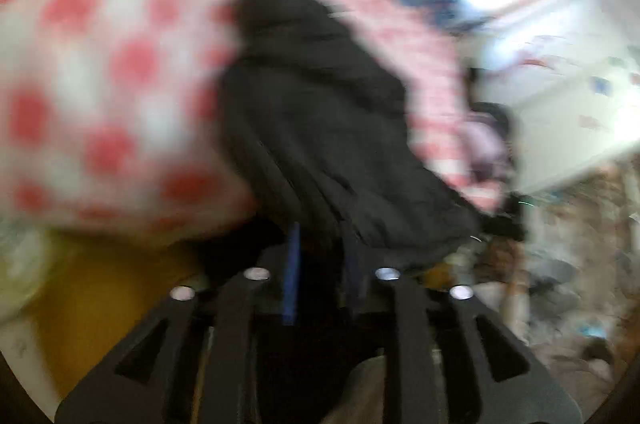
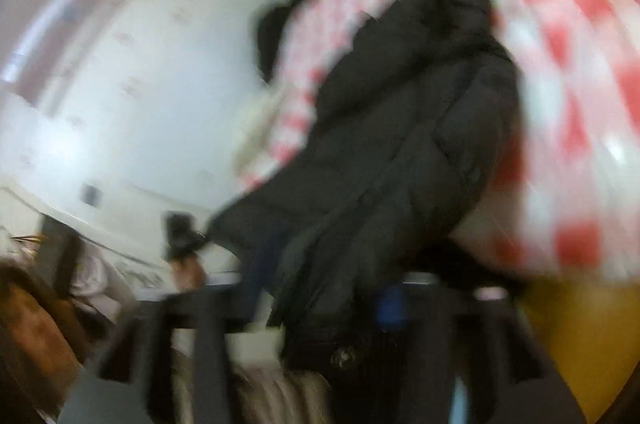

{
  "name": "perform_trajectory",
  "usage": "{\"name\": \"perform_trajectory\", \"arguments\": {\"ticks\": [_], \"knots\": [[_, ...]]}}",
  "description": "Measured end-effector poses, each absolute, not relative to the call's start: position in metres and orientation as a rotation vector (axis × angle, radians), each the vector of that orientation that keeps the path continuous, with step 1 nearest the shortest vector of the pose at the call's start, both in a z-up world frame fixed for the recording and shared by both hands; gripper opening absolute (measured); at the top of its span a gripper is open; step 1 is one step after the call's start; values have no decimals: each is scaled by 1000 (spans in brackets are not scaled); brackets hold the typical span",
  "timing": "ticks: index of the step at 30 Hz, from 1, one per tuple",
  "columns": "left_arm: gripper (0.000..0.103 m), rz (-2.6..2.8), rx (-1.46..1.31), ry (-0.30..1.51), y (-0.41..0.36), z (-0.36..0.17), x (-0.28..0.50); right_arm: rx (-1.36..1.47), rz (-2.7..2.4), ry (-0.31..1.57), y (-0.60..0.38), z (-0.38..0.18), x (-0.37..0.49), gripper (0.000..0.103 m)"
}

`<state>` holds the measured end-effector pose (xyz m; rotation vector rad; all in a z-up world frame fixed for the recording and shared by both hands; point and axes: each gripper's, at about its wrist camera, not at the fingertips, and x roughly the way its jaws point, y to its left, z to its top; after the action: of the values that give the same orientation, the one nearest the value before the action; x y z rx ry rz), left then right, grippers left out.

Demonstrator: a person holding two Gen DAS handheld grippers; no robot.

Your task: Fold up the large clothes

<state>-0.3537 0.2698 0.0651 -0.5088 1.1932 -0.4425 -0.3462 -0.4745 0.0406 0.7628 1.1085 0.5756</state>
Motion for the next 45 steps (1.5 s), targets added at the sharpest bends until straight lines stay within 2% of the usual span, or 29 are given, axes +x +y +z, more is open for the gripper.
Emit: {"name": "perform_trajectory", "arguments": {"ticks": [1,4,5,7,9,14,17,20,22,26,29,30,32,35,38,41,45], "knots": [[37,-321,-528,1205,292,57,-352,743,503,1127,-484,35,-346,61],[46,-168,-555,1120,323,63,-326,711,380,1053,-499,41,-317,69],[48,-203,-555,1080,316,69,-308,695,400,1020,-490,49,-299,71],[58,-292,-548,1016,282,79,-271,622,438,956,-457,64,-247,84],[62,-412,-516,975,229,78,-222,529,441,911,-418,69,-192,84],[62,-524,-522,920,126,51,-107,429,377,883,-351,32,-60,84],[62,-501,-591,952,86,7,-41,282,221,970,-335,-6,-4,84],[62,-414,-635,1102,67,-66,16,309,120,1058,-361,-51,29,83],[55,-415,-643,1126,67,-86,25,324,109,1077,-368,-55,36,83],[57,-438,-698,1133,89,-65,-5,370,219,1055,-376,-29,10,84],[70,-457,-678,1113,130,-40,-60,474,310,1004,-399,-7,-51,92],[78,-448,-661,1111,145,-33,-80,497,325,1015,-409,-3,-79,96],[86,-438,-630,1118,177,-24,-129,539,371,1058,-425,-4,-130,96],[88,-447,-630,1153,231,-24,-211,625,421,1150,-450,-22,-206,96],[89,-461,-740,1212,274,-47,-281,740,439,1235,-474,-53,-275,96],[90,-520,-836,1234,282,-75,-310,877,506,1270,-483,-79,-313,96],[91,-676,-966,1224,261,-100,-324,1078,661,1219,-480,-95,-332,96]]}}
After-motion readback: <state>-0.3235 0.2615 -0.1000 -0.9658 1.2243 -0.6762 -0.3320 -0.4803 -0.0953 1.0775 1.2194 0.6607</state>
